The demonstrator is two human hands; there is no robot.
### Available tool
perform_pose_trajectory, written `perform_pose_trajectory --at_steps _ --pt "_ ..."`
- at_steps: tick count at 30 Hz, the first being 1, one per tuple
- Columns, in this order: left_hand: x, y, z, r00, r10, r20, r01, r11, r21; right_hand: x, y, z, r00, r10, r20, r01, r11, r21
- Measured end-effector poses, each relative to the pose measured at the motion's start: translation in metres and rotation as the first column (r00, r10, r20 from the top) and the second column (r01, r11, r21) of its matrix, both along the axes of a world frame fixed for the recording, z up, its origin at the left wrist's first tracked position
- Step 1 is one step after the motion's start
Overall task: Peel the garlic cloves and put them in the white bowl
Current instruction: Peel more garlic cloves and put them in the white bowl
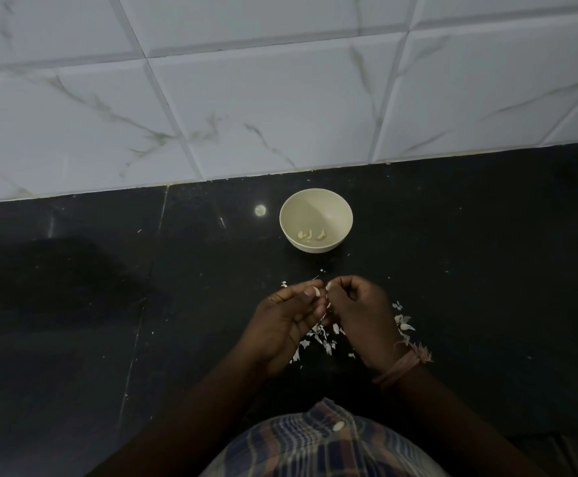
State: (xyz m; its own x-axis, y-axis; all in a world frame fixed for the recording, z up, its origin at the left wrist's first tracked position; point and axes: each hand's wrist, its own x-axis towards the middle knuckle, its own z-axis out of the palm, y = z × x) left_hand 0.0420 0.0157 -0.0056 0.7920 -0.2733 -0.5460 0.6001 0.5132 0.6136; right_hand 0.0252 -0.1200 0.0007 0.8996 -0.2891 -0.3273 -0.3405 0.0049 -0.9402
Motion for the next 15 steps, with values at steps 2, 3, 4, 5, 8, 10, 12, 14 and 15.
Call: perform_pose_trajectory --at_steps 2,3,4,5,8,10,12,14,15 --pt "-0.0011 -0.0007 0.0026 1.0 0.0 -0.018 0.0 1.0 -0.018 -0.0005 -0.0021 -0.0046 1.0 -0.012 -0.003 0.011 0.999 -0.035" --pt "-0.0014 -0.0008 0.0033 1.0 0.003 -0.022 -0.004 1.0 -0.022 -0.0009 -0.0034 -0.0059 1.0 -0.003 0.0 0.003 0.998 -0.066" --pt "-0.0018 -0.0005 0.0042 1.0 0.007 -0.027 -0.007 1.0 -0.026 -0.0017 -0.0043 -0.0058 1.0 0.002 0.003 -0.002 0.995 -0.096" --pt "-0.0019 0.0002 0.0043 0.999 0.01 -0.031 -0.011 1.0 -0.028 -0.0022 -0.0052 -0.0057 1.0 0.002 0.006 -0.001 0.992 -0.125" --pt "-0.0021 0.0027 0.0032 0.998 0.028 -0.048 -0.03 0.999 -0.046 -0.0033 -0.0047 -0.0031 1.0 0.002 0.027 0.004 0.977 -0.214" --pt "-0.0031 0.003 0.0034 0.998 0.03 -0.056 -0.032 0.998 -0.049 -0.0042 -0.0036 -0.0029 0.998 0.021 0.058 -0.003 0.957 -0.289" --pt "-0.004 0.003 0.0047 0.998 0.033 -0.057 -0.036 0.998 -0.045 -0.0055 -0.0022 -0.0016 0.994 0.064 0.091 -0.025 0.925 -0.379" --pt "-0.0037 0.003 0.0054 0.998 0.046 -0.051 -0.048 0.998 -0.039 -0.0062 -0.0011 -0.0002 0.991 0.087 0.1 -0.038 0.911 -0.411" --pt "-0.0034 0.0031 0.0055 0.997 0.056 -0.046 -0.058 0.998 -0.04 -0.0064 -0.001 -0.0012 0.99 0.098 0.101 -0.047 0.907 -0.418"
